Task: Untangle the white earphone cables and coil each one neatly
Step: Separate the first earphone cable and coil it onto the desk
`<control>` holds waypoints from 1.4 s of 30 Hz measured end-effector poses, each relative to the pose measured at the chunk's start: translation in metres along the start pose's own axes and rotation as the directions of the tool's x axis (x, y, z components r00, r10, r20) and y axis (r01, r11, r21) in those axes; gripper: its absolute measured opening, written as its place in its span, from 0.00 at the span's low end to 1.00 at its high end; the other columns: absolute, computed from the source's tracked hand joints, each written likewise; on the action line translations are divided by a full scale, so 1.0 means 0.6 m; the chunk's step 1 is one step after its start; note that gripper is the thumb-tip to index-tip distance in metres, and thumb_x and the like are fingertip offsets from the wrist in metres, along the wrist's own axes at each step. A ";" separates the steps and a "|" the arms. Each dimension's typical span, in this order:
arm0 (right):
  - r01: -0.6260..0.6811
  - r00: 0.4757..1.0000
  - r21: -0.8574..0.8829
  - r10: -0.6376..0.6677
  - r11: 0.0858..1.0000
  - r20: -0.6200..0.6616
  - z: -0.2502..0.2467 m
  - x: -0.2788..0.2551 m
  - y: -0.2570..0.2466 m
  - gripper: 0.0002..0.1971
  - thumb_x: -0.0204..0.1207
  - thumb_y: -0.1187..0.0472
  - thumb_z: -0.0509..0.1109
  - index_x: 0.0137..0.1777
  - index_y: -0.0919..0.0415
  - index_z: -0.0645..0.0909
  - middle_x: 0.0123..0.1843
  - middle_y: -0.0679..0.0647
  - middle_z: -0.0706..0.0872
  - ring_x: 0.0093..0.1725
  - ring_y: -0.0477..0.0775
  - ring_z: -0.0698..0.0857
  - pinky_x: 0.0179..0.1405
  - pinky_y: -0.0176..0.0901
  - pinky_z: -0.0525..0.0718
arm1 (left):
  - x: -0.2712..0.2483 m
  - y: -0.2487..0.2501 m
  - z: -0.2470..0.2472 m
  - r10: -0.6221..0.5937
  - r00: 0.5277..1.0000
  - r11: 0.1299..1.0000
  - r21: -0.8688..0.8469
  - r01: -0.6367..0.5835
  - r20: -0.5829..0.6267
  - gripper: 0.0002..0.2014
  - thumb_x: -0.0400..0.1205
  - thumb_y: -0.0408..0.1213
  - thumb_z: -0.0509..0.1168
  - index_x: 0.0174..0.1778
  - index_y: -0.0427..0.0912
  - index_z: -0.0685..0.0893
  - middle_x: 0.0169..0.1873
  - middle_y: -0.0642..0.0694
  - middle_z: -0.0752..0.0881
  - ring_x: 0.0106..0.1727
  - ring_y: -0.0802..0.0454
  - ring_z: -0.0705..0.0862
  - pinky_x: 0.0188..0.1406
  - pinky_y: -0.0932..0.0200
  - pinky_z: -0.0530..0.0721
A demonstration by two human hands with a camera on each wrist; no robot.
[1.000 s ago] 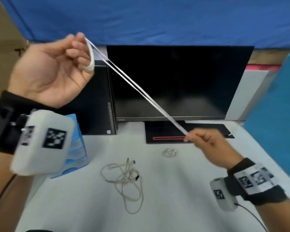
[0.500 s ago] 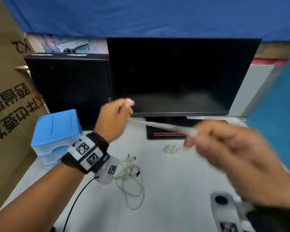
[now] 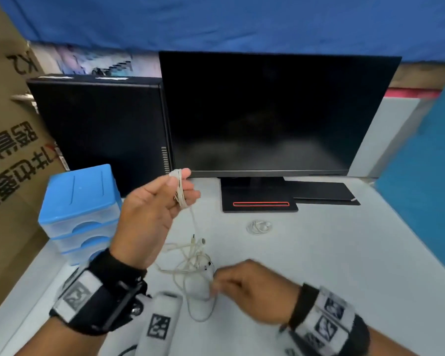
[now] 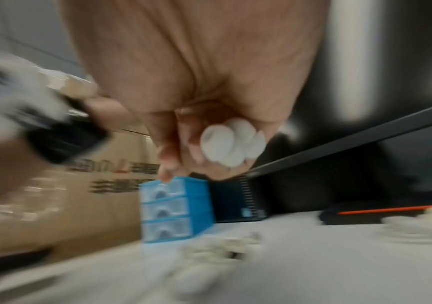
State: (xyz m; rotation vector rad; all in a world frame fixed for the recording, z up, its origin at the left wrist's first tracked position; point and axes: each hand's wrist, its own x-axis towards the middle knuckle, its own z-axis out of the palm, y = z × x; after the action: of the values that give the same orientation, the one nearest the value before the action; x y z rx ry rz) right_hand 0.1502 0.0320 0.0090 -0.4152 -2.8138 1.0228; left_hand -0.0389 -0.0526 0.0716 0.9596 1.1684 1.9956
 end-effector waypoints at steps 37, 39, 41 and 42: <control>0.066 0.876 0.239 0.058 0.969 -0.478 -0.057 -0.019 -0.054 0.08 0.73 0.63 0.78 0.44 0.47 0.86 0.44 0.46 0.79 0.30 0.54 0.84 0.31 0.50 0.87 | -0.071 -0.078 0.032 -0.327 0.772 0.929 0.338 0.154 0.545 0.07 0.83 0.29 0.62 0.52 0.31 0.84 0.44 0.38 0.86 0.47 0.50 0.84 0.56 0.53 0.82; 0.040 0.873 0.304 0.114 0.952 -0.474 -0.059 -0.014 -0.046 0.11 0.71 0.62 0.81 0.48 0.47 0.86 0.47 0.45 0.81 0.27 0.48 0.81 0.30 0.39 0.81 | -0.072 -0.083 0.032 -0.347 0.778 0.917 0.363 0.165 0.523 0.10 0.84 0.32 0.59 0.47 0.29 0.83 0.38 0.48 0.85 0.38 0.55 0.82 0.49 0.60 0.80; 0.002 0.859 0.392 0.199 0.920 -0.471 -0.063 -0.008 -0.033 0.14 0.68 0.57 0.83 0.51 0.46 0.86 0.49 0.45 0.84 0.29 0.45 0.79 0.32 0.36 0.79 | -0.070 -0.085 0.035 -0.338 0.828 0.924 0.325 0.201 0.448 0.12 0.84 0.36 0.58 0.42 0.34 0.83 0.33 0.51 0.82 0.33 0.57 0.77 0.43 0.63 0.77; -0.034 0.862 0.451 0.255 0.892 -0.438 -0.066 -0.007 -0.027 0.16 0.66 0.52 0.83 0.54 0.46 0.86 0.50 0.46 0.86 0.33 0.45 0.81 0.34 0.38 0.79 | -0.069 -0.083 0.037 -0.341 0.852 0.933 0.256 0.254 0.398 0.11 0.83 0.39 0.58 0.41 0.37 0.82 0.32 0.50 0.80 0.32 0.57 0.74 0.41 0.64 0.76</control>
State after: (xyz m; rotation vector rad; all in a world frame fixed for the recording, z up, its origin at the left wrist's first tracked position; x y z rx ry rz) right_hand 0.1589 0.0430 0.0499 -0.7245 -2.0598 1.3094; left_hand 0.0096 -0.0554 0.0230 1.1684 1.1812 1.3438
